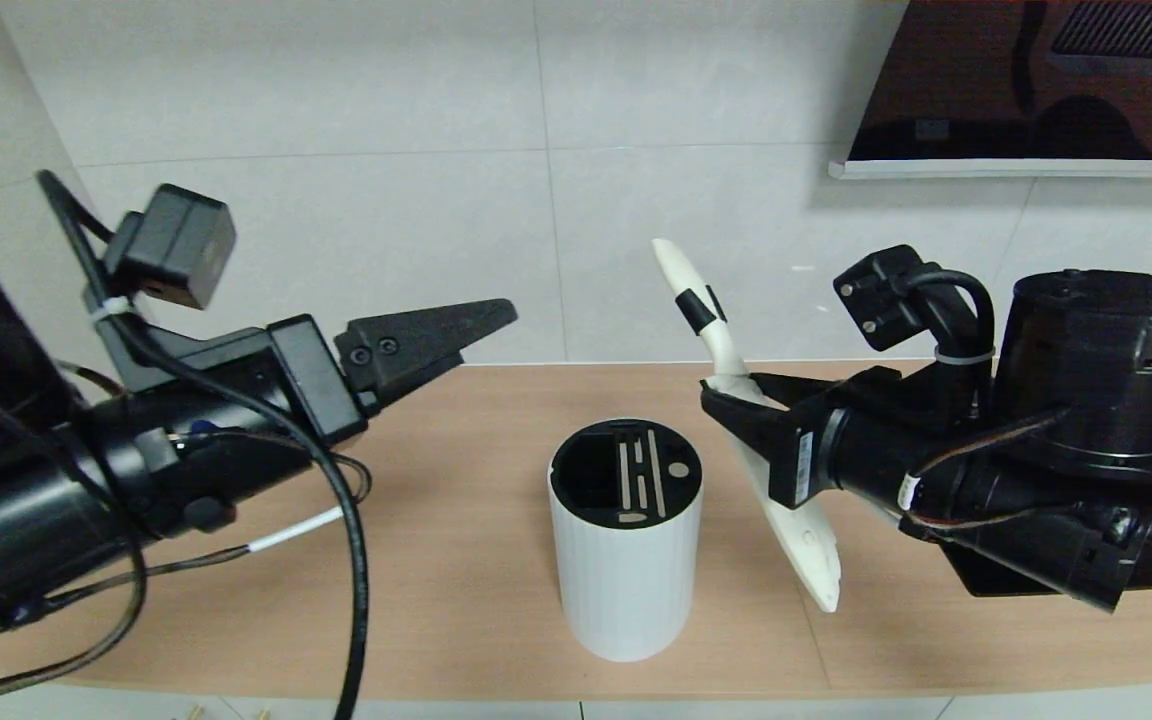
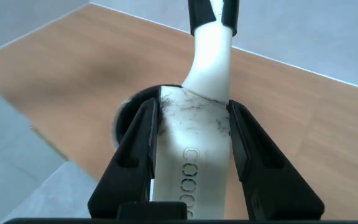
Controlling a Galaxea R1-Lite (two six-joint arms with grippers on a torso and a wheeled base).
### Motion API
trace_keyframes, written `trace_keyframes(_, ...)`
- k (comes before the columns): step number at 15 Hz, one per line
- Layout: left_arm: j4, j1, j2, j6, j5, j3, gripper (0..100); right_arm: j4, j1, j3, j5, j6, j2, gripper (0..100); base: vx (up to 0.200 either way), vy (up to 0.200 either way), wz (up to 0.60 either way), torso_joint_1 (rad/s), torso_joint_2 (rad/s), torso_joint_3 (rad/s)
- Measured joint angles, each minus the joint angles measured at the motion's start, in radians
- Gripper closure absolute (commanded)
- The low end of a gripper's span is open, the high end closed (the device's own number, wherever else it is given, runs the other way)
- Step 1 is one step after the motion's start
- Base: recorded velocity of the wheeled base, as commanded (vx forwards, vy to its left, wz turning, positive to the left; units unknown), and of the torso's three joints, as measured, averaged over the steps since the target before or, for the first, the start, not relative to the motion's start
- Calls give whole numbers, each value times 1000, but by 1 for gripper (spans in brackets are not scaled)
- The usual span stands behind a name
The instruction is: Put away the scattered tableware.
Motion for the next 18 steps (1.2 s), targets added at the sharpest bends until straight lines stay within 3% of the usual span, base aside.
trace_keyframes(1, -22, -22, 36, -47, 0, -1, 0, -4, 17, -4, -1, 7, 7, 100, 0, 0, 0, 0, 0, 0)
trace_keyframes(3, -49, -60, 89, -71, 1, -4, 0, -6, 57, -7, -8, 13, 23, 100, 0, 0, 0, 0, 0, 0)
trace_keyframes(7, -184, -116, 162, -68, 25, -9, 0, -22, 121, -8, -16, 32, 56, 100, 0, 0, 0, 0, 0, 0)
trace_keyframes(18, -227, -127, 249, -65, 57, -17, 0, -36, 193, -2, -19, 56, 80, 100, 0, 0, 0, 0, 0, 0)
